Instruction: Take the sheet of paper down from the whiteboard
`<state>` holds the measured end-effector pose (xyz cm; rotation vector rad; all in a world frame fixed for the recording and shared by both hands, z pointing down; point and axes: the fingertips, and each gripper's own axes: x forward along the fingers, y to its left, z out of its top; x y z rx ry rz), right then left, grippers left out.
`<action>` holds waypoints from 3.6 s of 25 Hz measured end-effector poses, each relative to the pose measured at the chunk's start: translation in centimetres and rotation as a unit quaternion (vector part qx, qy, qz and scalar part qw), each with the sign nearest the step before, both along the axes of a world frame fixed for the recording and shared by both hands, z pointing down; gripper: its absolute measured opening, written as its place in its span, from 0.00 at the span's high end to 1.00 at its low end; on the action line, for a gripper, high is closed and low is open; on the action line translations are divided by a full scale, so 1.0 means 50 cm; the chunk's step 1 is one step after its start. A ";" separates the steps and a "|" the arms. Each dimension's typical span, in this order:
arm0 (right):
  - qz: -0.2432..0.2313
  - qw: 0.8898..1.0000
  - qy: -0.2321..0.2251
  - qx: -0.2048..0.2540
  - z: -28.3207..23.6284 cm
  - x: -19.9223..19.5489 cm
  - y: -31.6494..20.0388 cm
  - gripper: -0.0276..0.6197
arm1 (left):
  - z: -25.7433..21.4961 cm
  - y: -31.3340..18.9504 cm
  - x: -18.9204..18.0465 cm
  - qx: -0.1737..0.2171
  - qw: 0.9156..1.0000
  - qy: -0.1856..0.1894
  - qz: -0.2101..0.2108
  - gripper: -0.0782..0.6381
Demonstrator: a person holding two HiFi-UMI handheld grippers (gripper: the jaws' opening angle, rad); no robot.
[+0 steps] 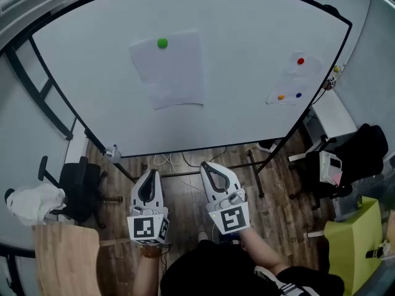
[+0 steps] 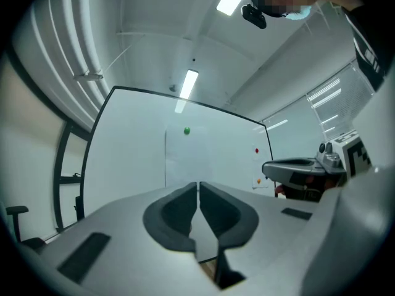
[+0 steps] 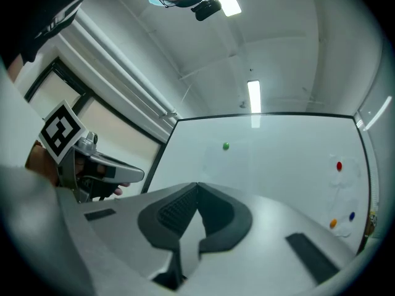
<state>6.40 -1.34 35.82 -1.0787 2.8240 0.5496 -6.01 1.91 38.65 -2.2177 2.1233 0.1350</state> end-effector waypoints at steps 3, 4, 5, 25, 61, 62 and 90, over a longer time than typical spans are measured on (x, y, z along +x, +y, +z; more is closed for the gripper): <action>-0.015 0.998 0.060 0.007 0.022 -0.006 -0.039 0.96 | 0.006 -0.038 -0.006 -0.005 1.000 -0.006 0.000 0.88; -0.020 0.997 0.074 0.007 0.029 -0.010 -0.051 0.96 | 0.004 -0.049 -0.008 -0.007 1.000 -0.007 0.001 0.88; -0.024 0.996 0.080 0.007 0.033 -0.014 -0.063 0.96 | 0.002 -0.058 -0.010 -0.008 1.000 -0.008 0.003 0.88; 0.032 0.999 0.005 -0.017 -0.006 -0.144 -0.222 0.95 | -0.009 -0.269 -0.163 -0.006 0.996 0.021 0.091 0.88; -0.006 0.998 0.027 0.056 -0.150 -0.229 -0.410 0.95 | -0.124 -0.459 -0.221 0.036 0.993 0.016 0.113 0.87; -0.009 0.998 0.026 0.054 -0.153 -0.229 -0.411 0.95 | -0.133 -0.459 -0.219 0.040 0.993 0.011 0.113 0.87; 0.010 0.977 0.059 0.207 -0.337 -0.261 -0.449 0.84 | -0.158 -0.471 -0.223 0.059 0.993 0.012 0.104 0.86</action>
